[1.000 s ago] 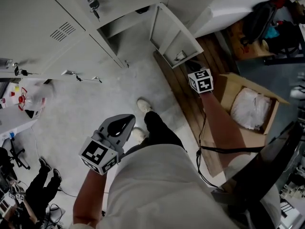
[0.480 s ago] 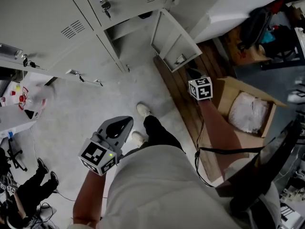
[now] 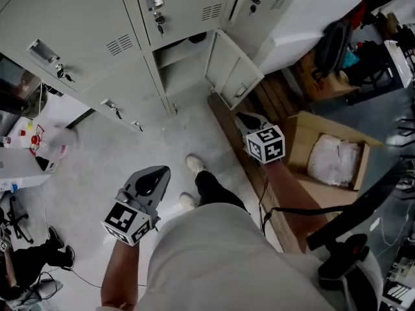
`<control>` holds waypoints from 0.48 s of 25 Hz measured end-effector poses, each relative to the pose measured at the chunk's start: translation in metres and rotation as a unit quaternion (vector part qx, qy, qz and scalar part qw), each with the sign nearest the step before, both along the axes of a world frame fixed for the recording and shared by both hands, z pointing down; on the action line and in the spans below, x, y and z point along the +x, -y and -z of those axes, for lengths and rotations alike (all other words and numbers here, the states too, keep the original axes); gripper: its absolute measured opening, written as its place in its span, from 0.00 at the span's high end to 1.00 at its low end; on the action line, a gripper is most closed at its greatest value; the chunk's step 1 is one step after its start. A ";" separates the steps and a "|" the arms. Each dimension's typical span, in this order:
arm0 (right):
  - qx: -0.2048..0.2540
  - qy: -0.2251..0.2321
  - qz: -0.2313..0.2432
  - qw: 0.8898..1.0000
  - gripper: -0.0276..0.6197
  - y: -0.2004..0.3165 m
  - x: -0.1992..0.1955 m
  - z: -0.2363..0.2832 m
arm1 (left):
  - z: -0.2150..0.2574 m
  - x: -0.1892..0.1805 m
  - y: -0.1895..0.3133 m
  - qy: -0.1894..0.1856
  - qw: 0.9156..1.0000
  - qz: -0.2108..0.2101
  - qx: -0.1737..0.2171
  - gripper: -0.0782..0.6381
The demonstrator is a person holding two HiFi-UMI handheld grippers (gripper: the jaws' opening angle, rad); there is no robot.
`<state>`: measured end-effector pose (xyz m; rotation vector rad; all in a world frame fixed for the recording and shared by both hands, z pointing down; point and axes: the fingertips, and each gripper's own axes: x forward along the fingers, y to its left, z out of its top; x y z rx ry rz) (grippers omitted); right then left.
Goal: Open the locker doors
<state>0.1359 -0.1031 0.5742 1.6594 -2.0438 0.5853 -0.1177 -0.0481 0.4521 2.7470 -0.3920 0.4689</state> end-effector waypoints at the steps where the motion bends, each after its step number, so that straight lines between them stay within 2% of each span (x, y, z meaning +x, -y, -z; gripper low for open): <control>1: 0.010 0.002 0.013 1.000 0.91 -0.004 -0.016 0.012 | 0.003 -0.007 -0.004 -0.001 1.000 0.004 0.003 0.88; 7: 0.059 0.012 0.083 0.995 0.91 -0.035 -0.103 0.070 | 0.013 -0.041 -0.035 -0.009 1.000 0.024 0.012 0.88; 12: 0.074 0.018 0.138 0.988 0.91 -0.065 -0.162 0.093 | 0.022 -0.060 -0.055 -0.031 0.998 0.044 0.014 0.88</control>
